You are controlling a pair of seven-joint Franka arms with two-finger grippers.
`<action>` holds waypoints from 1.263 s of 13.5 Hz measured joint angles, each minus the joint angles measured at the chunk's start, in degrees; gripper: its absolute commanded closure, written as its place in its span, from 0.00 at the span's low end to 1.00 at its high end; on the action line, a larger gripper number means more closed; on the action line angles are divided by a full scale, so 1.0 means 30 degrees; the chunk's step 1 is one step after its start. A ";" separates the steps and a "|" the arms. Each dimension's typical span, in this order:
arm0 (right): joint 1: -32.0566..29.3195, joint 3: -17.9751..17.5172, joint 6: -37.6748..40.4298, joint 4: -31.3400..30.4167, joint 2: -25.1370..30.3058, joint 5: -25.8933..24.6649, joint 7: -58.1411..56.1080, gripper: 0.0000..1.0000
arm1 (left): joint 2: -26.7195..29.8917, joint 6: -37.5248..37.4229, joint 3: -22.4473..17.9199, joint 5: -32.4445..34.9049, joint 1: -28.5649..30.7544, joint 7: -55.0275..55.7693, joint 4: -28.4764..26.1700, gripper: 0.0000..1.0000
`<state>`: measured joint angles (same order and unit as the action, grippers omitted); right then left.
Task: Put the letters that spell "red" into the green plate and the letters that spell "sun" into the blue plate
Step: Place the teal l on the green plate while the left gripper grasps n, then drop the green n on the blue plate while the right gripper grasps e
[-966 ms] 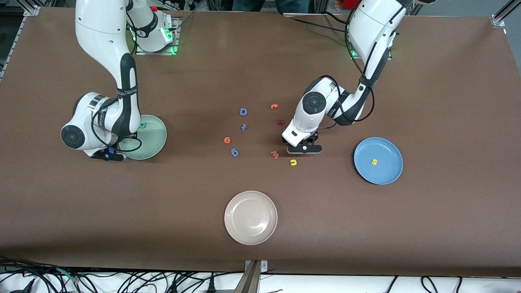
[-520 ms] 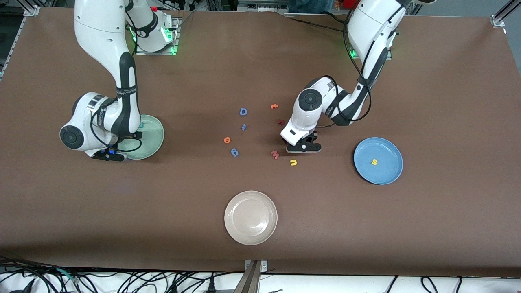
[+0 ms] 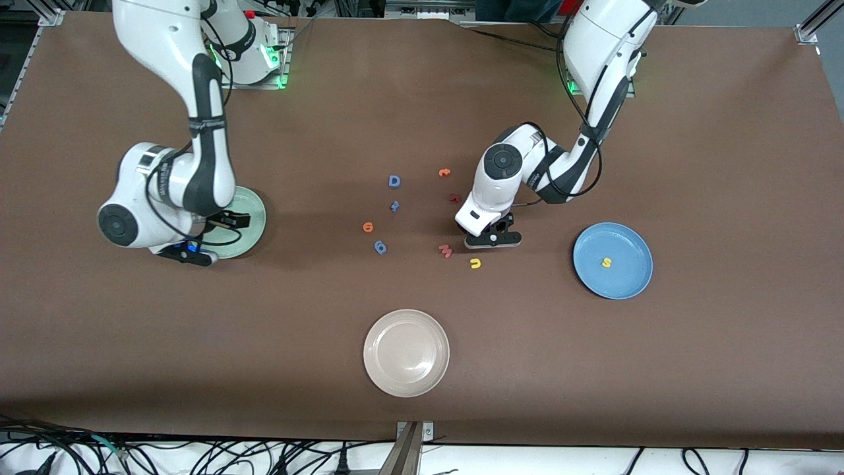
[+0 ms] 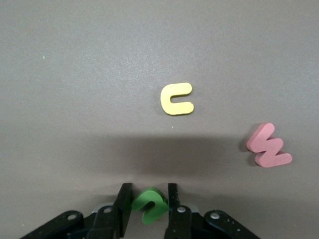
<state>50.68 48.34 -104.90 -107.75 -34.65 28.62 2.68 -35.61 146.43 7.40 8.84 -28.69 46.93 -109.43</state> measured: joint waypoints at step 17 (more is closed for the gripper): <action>0.5378 -0.2220 -0.5101 0.2236 -0.2299 0.6009 0.6764 0.02 | 0.3777 -0.5916 -0.0984 -0.2495 0.4355 -0.8947 0.0184 0.83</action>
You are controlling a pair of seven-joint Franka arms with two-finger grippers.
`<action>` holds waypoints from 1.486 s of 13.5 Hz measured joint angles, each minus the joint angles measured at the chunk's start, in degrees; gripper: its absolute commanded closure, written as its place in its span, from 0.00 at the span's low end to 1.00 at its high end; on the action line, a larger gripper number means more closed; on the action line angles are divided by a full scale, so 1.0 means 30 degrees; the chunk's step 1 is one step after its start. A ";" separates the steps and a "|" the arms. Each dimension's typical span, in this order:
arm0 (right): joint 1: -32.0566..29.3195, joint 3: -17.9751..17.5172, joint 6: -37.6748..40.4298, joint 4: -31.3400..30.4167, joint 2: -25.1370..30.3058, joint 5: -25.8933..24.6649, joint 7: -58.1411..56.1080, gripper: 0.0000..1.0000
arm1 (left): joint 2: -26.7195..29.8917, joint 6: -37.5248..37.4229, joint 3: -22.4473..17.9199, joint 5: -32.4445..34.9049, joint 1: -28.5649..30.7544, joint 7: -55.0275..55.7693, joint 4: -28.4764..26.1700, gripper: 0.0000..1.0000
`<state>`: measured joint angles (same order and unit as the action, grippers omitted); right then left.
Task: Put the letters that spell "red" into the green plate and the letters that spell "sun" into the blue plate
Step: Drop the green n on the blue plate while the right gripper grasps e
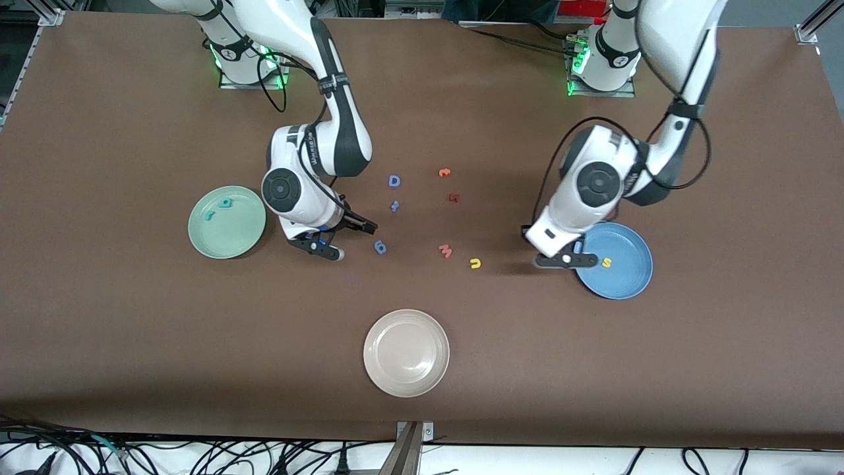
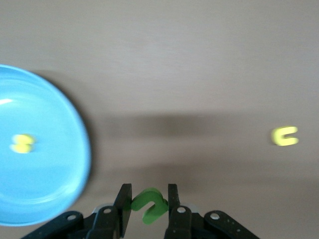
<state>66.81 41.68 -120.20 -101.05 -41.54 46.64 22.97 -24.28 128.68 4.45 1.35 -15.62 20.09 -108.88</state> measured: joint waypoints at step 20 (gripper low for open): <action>0.0036 -0.1162 -0.1686 0.0022 -0.1374 0.1131 0.0691 0.48 | -0.0311 -0.1337 -0.2550 -0.2232 0.1308 -0.4722 -0.0032 0.00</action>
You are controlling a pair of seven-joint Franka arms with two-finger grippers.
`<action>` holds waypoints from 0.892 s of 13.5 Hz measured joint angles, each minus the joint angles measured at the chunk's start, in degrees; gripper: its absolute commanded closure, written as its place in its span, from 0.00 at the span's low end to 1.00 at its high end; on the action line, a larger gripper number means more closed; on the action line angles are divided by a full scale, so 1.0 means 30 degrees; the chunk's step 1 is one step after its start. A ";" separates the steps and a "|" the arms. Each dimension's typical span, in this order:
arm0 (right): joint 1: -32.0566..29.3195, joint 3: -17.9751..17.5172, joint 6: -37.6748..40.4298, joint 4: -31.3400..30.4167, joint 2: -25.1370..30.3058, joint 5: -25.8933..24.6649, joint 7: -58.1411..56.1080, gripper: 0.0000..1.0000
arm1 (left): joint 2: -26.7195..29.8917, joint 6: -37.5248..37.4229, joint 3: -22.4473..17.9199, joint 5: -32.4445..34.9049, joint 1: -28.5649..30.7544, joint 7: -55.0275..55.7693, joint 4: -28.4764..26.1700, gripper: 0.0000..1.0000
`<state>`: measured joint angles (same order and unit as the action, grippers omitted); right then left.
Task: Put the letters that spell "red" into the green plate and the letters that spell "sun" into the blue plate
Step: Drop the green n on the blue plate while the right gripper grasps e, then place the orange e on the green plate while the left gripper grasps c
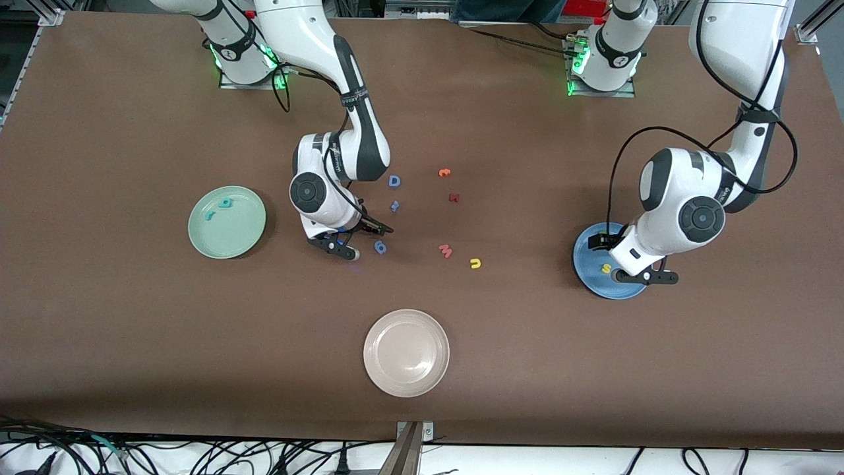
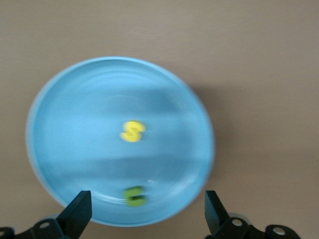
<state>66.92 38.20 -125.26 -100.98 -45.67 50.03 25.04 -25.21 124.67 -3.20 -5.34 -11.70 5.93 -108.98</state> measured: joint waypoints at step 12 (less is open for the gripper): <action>0.0004 0.0315 0.0477 0.0096 0.0000 0.0028 0.0000 0.98 | -0.4017 0.0556 0.1912 -0.0546 -0.3646 0.7511 0.5840 0.00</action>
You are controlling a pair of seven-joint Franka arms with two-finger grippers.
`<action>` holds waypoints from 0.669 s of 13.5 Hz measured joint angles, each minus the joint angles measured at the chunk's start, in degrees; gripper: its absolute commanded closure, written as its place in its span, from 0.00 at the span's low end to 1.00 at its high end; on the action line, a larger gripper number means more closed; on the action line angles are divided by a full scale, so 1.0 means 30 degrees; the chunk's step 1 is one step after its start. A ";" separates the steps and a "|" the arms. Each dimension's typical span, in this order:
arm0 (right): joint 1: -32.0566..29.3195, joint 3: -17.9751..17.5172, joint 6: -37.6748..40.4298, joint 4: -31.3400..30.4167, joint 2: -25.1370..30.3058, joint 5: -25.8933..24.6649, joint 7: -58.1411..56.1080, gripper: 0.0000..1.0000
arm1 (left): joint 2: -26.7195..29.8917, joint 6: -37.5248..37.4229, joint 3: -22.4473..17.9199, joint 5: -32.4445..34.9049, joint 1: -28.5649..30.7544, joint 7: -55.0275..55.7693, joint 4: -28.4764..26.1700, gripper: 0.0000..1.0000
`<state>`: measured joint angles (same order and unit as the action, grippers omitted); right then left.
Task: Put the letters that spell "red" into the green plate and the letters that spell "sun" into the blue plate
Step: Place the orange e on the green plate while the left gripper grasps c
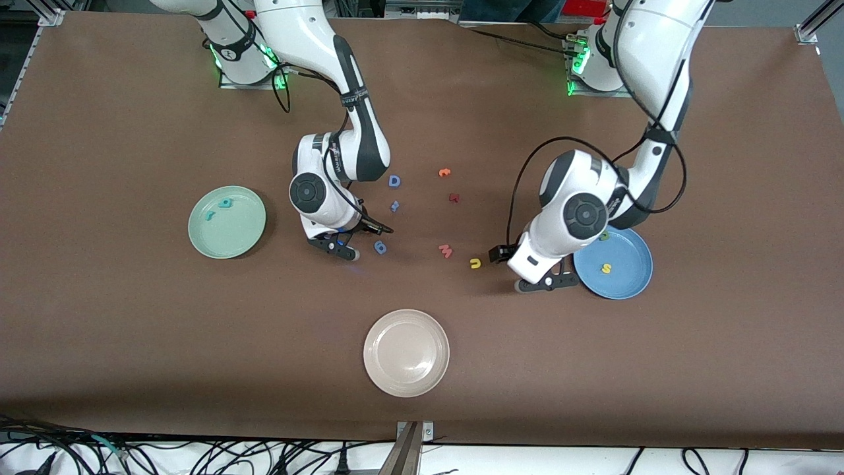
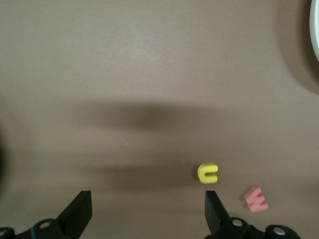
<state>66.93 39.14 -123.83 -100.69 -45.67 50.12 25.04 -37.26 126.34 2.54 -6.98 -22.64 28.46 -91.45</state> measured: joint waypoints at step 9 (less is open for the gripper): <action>-0.0393 0.7361 0.9519 0.1105 0.0092 -0.0455 -0.5746 0.98 | -0.2252 0.0636 0.0582 0.0987 -0.1158 0.1554 0.1943 0.02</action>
<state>65.75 61.22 -95.27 -97.38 -45.39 48.75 7.80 -44.02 128.25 4.28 -4.02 -26.11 33.13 -85.63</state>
